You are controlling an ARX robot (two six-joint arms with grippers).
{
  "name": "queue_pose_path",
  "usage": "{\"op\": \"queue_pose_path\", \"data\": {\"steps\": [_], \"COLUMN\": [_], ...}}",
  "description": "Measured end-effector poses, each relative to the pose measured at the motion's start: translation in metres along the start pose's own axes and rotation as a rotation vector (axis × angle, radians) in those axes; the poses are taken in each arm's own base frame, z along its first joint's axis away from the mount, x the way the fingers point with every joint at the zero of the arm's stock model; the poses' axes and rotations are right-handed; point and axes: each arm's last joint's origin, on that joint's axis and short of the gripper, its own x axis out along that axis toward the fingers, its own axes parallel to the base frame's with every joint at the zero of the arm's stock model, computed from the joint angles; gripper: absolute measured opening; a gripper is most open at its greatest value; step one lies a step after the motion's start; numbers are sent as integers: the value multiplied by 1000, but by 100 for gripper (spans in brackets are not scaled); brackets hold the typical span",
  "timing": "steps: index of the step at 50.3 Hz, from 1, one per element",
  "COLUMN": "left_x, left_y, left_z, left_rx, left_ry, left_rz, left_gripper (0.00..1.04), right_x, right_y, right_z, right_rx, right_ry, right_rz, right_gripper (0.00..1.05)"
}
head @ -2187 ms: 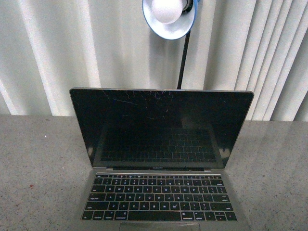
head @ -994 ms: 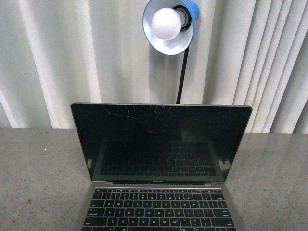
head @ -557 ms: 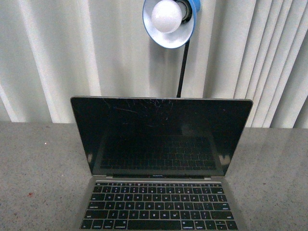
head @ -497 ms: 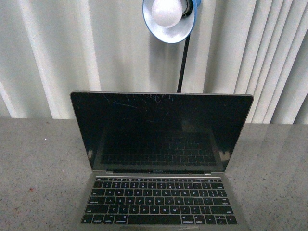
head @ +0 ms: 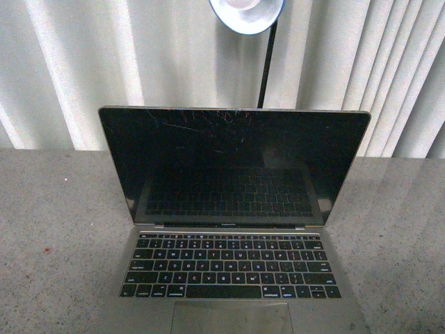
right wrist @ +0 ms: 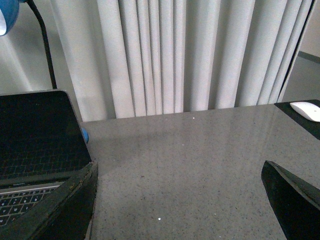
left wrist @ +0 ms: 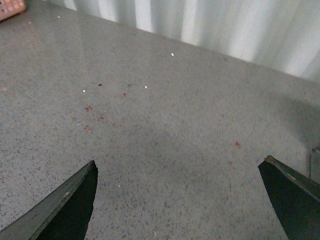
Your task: Close laptop
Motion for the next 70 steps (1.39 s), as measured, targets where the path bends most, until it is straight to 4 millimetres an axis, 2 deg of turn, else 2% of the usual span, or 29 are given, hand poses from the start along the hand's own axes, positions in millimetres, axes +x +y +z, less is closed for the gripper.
{"op": "queue_pose_path", "data": {"steps": [11, 19, 24, 30, 35, 40, 46, 54, 58, 70], "left_x": [18, 40, 64, 88, 114, 129, 131, 136, 138, 148], "left_y": [-15, -31, -52, -75, -101, -130, -153, -187, -199, -222], "left_z": [12, 30, 48, 68, 88, 111, 134, 162, 165, 169], "left_rx": [-48, -24, 55, 176, 343, 518, 696, 980, 1131, 1367], "left_ry": [-54, -109, -157, -200, -222, -256, -303, -341, -315, -256], "left_rz": [-58, -115, -173, -239, -302, -389, -493, -606, -646, -691], "left_gripper": [98, 98, 98, 98, 98, 98, 98, 98, 98, 98], "right_x": [18, 44, 83, 121, 159, 195, 222, 243, 251, 265], "right_y": [-5, -4, -2, 1, 5, 10, 18, 34, 42, 48], "right_z": [3, 16, 32, 45, 63, 83, 105, 122, 118, 106], "right_rx": [-7, -91, -203, -318, -459, -605, -731, -889, -981, -1118], "right_ry": [-12, -45, -53, -40, -65, -89, -143, -210, -201, -162], "right_rz": [25, 47, 81, 133, 183, 230, 304, 458, 541, 692], "right_gripper": [97, 97, 97, 97, 97, 97, 97, 97, 97, 97]}}
